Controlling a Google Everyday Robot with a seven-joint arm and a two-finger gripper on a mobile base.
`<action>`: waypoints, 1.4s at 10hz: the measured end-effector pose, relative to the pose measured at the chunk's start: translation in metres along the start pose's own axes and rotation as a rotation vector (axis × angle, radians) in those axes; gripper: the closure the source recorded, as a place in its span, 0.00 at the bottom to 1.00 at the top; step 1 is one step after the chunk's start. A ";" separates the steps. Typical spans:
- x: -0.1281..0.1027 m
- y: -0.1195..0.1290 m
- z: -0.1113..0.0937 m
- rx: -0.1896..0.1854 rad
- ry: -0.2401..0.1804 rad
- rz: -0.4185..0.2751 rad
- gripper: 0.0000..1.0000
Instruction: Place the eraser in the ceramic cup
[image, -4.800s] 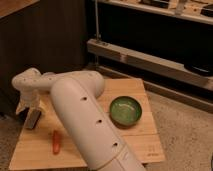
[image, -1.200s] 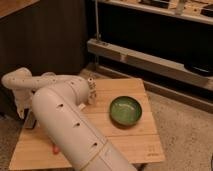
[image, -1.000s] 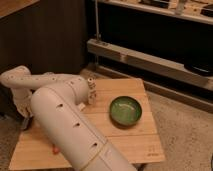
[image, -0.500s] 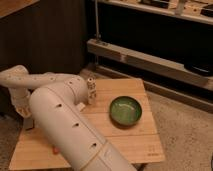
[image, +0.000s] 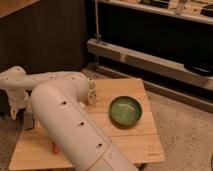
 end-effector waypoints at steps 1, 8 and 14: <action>0.000 0.000 -0.005 0.008 0.036 -0.030 0.33; -0.001 -0.016 0.018 -0.020 0.071 -0.162 0.33; 0.004 -0.017 0.043 -0.078 0.045 -0.165 0.33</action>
